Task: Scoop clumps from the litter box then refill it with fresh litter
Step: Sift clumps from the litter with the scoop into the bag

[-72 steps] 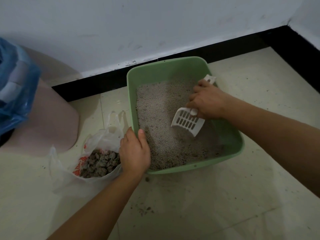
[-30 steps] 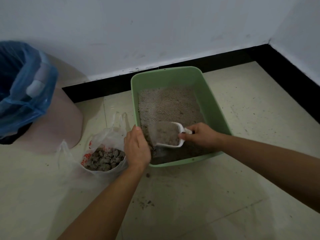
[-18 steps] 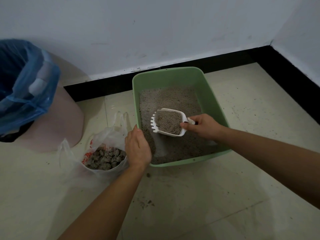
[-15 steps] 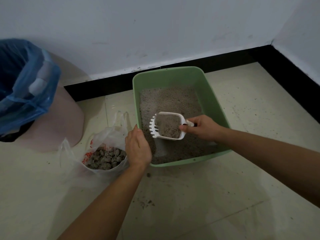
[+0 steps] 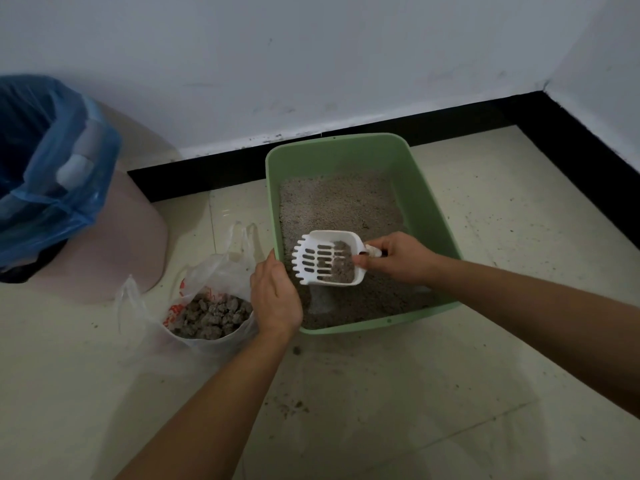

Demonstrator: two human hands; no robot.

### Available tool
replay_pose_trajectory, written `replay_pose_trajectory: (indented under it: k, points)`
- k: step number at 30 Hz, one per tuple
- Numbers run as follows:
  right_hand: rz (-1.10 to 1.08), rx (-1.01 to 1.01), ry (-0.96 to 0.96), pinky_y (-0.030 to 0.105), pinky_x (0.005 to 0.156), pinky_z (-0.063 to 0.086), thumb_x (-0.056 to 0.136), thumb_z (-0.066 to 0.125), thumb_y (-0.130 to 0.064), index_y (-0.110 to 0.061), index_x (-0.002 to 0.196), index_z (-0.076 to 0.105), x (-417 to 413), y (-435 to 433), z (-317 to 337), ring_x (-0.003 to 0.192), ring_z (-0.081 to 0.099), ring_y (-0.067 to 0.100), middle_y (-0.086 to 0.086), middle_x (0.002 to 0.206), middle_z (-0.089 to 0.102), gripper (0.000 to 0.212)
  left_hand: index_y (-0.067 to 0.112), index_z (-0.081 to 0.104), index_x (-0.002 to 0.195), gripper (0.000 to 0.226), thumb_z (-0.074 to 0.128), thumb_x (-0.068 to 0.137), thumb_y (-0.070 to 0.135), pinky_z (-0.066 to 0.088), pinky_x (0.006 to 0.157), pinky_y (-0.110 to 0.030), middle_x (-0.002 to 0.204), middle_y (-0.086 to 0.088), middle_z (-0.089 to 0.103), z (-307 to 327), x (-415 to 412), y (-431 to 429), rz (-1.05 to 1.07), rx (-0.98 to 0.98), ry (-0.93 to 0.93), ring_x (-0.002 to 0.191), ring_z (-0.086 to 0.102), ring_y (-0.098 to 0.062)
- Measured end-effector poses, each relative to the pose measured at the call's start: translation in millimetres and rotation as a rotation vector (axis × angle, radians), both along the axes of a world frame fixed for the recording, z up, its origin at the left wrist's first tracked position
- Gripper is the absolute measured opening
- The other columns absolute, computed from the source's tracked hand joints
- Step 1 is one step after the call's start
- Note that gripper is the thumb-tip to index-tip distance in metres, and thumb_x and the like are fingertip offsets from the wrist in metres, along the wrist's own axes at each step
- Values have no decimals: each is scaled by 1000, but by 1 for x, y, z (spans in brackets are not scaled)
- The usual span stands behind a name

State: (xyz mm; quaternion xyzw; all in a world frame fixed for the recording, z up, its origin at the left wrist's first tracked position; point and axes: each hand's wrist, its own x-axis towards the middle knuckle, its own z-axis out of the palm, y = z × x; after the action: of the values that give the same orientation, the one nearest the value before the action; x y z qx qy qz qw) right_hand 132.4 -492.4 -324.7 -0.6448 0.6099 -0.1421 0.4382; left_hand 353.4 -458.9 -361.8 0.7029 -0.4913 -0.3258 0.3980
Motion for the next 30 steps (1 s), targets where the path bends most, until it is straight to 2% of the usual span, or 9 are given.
replay_pose_trajectory:
  k: [3, 4, 7, 11, 15, 18, 23, 27, 30]
  points:
    - [1, -7, 25, 26, 56, 36, 89, 68, -43, -38, 80, 71, -2, 0, 1, 51, 45, 8, 1, 61, 59, 11, 7, 55, 129, 70, 10, 89, 43, 33, 107, -41, 123, -7, 57, 1, 0, 0, 8, 21, 2, 119, 46, -26]
    - [-14, -16, 30, 26, 57, 38, 89, 68, -43, -36, 85, 73, -3, -1, 2, 53, 48, 9, 2, 63, 61, 10, 6, 55, 129, 68, 10, 90, 41, 32, 106, -37, 120, -4, 56, 2, -1, 1, 5, 20, 3, 118, 46, -24]
    - [-16, -3, 17, 26, 58, 38, 88, 69, -43, -34, 88, 74, -6, -1, 0, 51, 46, 5, -3, 60, 59, 10, 7, 59, 113, 63, 11, 89, 40, 35, 95, -36, 106, -2, 56, 5, -1, 2, -10, -12, 6, 105, 48, -23]
    - [33, -5, 41, 25, 55, 37, 88, 69, -43, -28, 95, 77, -1, 2, 0, 44, 43, -1, -6, 57, 59, 18, 10, 60, 106, 66, 9, 86, 45, 39, 95, -43, 104, -8, 60, 2, 0, 0, -7, -9, 7, 100, 49, -23]
    - [23, -62, 115, 25, 56, 37, 89, 68, -45, -27, 98, 78, 2, 1, -1, 44, 45, -2, -9, 53, 58, 22, 11, 61, 111, 70, 8, 85, 48, 40, 97, -48, 108, -9, 61, 1, 0, -1, -2, 4, 5, 104, 51, -26]
    - [91, -103, 180, 25, 58, 36, 89, 67, -47, -25, 97, 78, 12, 9, -3, 53, 49, 0, -5, 64, 65, 26, 8, 61, 109, 72, 8, 84, 50, 42, 96, -50, 104, -11, 61, -1, 1, -3, 21, 15, 30, 102, 53, -29]
    - [48, -59, 184, 23, 56, 40, 89, 68, -45, -23, 103, 77, -2, 7, 1, 51, 50, 0, -2, 72, 71, 27, 13, 61, 102, 61, 10, 88, 44, 42, 93, -44, 102, -7, 61, 3, 0, -1, 4, 7, 33, 101, 53, -27]
    - [87, -56, 142, 26, 59, 43, 89, 69, -44, -26, 100, 78, 10, 12, 0, 54, 54, 4, -4, 68, 70, 23, 9, 61, 108, 72, 7, 83, 50, 40, 97, -46, 106, -10, 61, 4, -1, 0, 15, 6, 30, 103, 51, -26]
    - [51, -50, 127, 24, 56, 40, 89, 69, -43, -27, 93, 77, 9, 10, 2, 49, 49, -1, -11, 57, 63, 18, 7, 60, 114, 77, 6, 81, 51, 38, 100, -47, 111, -12, 61, 3, 0, 0, 2, 9, 18, 107, 51, -26]
